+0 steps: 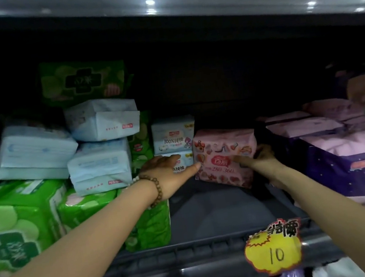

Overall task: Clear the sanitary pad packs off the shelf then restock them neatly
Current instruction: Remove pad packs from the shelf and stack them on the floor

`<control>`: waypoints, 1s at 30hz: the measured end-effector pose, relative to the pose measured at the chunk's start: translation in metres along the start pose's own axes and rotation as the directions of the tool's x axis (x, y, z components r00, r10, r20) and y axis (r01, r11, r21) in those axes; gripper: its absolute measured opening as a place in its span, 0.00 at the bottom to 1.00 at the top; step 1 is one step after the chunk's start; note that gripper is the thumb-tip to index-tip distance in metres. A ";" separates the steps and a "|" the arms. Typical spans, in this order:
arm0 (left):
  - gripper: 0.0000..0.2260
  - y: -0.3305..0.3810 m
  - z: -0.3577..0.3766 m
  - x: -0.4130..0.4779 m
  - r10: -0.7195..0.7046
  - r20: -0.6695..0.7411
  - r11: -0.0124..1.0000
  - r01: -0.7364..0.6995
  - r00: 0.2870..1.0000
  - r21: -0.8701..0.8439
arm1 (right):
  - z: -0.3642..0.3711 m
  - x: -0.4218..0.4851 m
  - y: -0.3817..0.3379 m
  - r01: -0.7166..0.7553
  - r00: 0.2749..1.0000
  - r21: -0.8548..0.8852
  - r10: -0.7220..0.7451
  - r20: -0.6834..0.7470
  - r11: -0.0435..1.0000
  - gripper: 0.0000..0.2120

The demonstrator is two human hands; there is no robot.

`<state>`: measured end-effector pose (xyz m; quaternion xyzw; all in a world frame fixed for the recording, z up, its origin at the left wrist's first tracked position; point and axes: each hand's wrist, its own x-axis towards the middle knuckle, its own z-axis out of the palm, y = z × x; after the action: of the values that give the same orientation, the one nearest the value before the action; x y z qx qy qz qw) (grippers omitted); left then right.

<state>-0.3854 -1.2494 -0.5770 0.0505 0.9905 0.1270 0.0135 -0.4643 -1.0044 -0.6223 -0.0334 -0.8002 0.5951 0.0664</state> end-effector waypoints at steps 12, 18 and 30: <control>0.34 0.003 -0.001 -0.001 0.021 -0.073 0.997 -0.026 0.997 -0.073 | 0.007 -0.046 -0.011 0.240 0.955 0.050 -0.227 -0.190 0.969 0.44; 0.37 0.027 -0.024 -0.026 0.115 -0.197 0.945 -0.169 0.974 -0.281 | -0.030 -0.122 -0.062 0.306 0.935 0.282 -0.231 -0.268 0.909 0.36; 0.26 0.037 0.065 -0.173 0.322 0.209 0.535 0.004 0.923 -0.845 | -0.068 -0.293 0.012 -0.289 0.954 0.443 0.217 0.206 0.848 0.22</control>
<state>-0.2073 -1.2149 -0.6283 0.1506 0.7837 0.5703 0.1945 -0.1649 -0.9757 -0.6342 -0.0772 -0.6237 0.7750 -0.0664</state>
